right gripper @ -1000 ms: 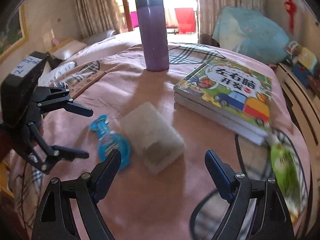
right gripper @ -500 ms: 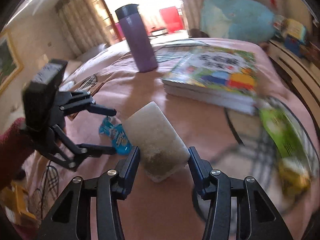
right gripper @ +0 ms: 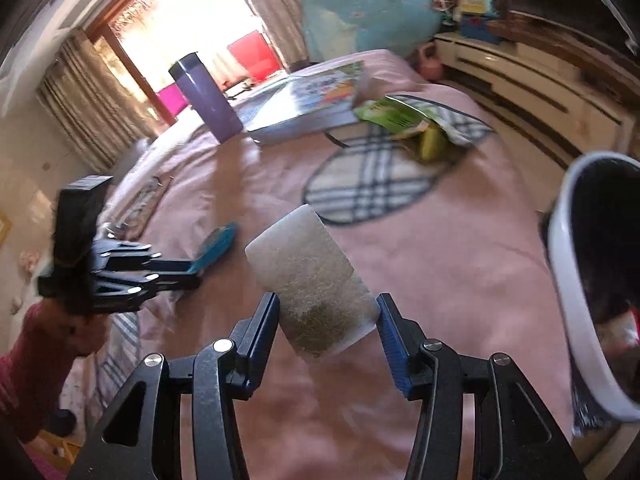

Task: Collect trash
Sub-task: 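Grasp the blue AD candy pack with the left tool while the right grasps the white foam block, then carry the blue candy pack and foam block over the bin opening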

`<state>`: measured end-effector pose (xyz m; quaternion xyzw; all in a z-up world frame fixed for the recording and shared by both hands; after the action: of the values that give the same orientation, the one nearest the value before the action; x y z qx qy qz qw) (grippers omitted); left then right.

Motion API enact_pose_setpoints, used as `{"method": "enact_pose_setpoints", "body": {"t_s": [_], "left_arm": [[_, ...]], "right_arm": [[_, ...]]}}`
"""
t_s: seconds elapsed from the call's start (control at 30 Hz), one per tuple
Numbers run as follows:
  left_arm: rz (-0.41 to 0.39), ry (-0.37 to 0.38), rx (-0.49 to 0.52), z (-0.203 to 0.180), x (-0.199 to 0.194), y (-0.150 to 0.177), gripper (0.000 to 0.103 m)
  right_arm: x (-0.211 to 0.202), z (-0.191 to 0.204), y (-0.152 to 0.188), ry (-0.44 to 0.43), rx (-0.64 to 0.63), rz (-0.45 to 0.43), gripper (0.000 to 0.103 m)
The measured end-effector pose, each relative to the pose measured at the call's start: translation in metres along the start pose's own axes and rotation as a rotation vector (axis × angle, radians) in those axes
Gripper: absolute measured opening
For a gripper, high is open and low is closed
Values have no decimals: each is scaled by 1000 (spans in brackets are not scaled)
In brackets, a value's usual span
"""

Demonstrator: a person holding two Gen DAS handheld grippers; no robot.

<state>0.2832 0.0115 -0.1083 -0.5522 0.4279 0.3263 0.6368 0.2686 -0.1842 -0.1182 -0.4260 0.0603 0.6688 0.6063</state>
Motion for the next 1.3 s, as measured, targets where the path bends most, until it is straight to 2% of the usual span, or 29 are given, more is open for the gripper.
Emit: {"method": "enact_pose_setpoints", "body": {"t_s": [0.03,0.07,0.1,0.17,0.23,0.27,0.43,0.6,0.73,0.77,0.8,0.83,1.1,1.3], "left_arm": [[-18,-31,0,-4,-2,2,35],[-48,-93,2,-8,-3,5,48],[-69,-133,1,-13,-7,7,57],[-118,-172,-3,-18,-11,8,58],[-134,-164,-19,-21,-11,9,59],[-134,-158,-35,-20,-9,8,60],[-126,-150,-95,-17,6,7,60],[-149,-145,-131,-16,10,6,59],[-174,-125,-170,-15,13,5,54],[-180,-123,-178,-14,14,6,45],[-181,-117,-187,-13,15,6,42],[-183,-106,-193,-12,14,6,42],[-169,-50,-199,-16,5,12,41],[-175,-38,-222,-34,-5,21,41]], "right_arm": [[1,-2,4,6,-4,4,54],[4,-3,7,13,-7,8,56],[6,-3,9,16,-13,8,58],[7,1,11,32,-54,-7,61],[6,2,13,51,-91,-4,73],[7,3,13,55,-111,-3,74],[12,6,10,96,-189,12,76],[21,14,9,98,-244,29,76],[28,8,9,129,-213,26,74],[28,8,10,134,-205,21,73],[28,7,12,155,-201,13,66],[27,8,13,166,-206,2,62],[10,6,14,196,-133,-106,58],[11,17,21,199,-125,-112,58]]}}
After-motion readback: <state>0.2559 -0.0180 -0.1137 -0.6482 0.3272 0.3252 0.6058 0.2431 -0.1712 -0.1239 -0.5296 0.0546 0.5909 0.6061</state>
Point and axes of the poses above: each gripper's, at about its wrist camera, not at the fingertips, and x roughly the way its jaws point, z to its left, y to its underside, the point moved 3 cm from there along x, roughly the way its jaws point, and after that the axes turned 15 degrees about -y, right-handed, at the moved point
